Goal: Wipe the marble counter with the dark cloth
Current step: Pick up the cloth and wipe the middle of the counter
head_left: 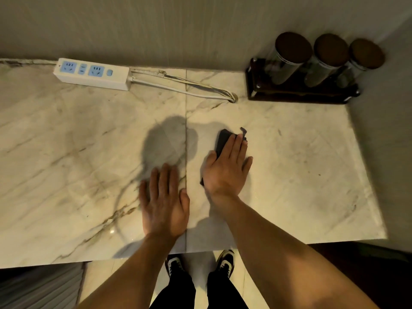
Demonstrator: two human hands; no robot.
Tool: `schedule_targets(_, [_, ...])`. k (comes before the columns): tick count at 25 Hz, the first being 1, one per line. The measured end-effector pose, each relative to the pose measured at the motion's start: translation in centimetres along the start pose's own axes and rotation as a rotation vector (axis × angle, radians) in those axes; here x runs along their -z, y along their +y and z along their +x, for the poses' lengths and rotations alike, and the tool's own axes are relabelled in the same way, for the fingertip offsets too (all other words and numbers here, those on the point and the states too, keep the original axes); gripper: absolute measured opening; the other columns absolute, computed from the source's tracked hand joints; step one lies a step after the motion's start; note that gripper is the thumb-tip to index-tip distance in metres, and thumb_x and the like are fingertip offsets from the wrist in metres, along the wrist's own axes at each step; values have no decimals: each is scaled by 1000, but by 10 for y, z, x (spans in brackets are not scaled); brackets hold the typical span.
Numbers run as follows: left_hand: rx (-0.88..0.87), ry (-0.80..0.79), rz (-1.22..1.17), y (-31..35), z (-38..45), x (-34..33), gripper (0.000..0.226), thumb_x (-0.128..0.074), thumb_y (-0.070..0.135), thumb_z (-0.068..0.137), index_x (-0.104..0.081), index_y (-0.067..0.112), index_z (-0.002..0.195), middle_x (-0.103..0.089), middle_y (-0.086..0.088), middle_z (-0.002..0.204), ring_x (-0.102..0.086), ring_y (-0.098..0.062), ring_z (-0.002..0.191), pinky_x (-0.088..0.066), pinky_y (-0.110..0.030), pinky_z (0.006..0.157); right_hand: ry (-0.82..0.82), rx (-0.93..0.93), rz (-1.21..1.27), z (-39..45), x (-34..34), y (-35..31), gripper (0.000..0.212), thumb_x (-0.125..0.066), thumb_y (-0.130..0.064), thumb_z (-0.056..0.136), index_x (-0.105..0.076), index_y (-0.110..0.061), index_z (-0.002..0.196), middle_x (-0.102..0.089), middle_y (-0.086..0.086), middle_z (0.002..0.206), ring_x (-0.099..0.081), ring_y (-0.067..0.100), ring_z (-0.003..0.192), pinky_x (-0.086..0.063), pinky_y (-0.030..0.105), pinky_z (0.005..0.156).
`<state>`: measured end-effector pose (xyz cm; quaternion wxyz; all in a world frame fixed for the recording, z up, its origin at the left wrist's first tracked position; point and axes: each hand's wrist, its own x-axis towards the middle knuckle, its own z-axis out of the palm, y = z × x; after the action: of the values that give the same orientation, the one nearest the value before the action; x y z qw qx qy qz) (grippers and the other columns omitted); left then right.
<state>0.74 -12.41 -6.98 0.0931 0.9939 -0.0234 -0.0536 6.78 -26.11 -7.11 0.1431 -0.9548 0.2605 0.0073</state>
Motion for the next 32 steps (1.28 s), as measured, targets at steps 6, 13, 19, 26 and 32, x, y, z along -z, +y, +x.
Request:
schedule_targets(6, [-12,13,3,-2,0,-1,63,-32,41,92,-28,13,148,-28,-10,157,-17,-28,146,-8,-49,117,6,6,-5,-42,1,18,70,-18,-43,93,-9,-6,152,-11,10,161,-4,23,148,-5,48,119])
schedule_targets(13, [-43,24,-20,-1,-4,2,64,-26,42,93,-29,10,148,-28,-14,156,-19,-32,145,-11,-53,117,33,34,11,-92,1,37,69,-30,-41,95,-16,-6,152,-15,10,160,-11,25,147,-15,48,118])
schedule_targets(19, [-42,13,-78,-1,-3,1,61,-19,43,96,-25,13,149,-23,-11,158,-11,-29,147,-3,-51,118,-38,219,-49,-114,8,58,67,-33,-40,93,-23,-7,151,-21,12,159,-17,27,146,-18,48,117])
schedule_targets(26, [10,64,-126,7,-2,-3,57,-22,44,95,-32,13,142,-29,-11,155,-15,-29,145,-6,-54,118,-133,678,-80,-100,28,107,63,-40,-34,93,-29,-6,149,-23,10,158,-13,23,147,-22,48,116])
schedule_targets(32, [39,54,-58,8,-2,-7,59,-25,46,95,-29,14,143,-28,-11,155,-16,-30,145,-8,-54,117,-318,997,-242,-63,41,131,67,-38,-41,95,-15,-13,152,-6,4,161,0,19,148,-11,44,119])
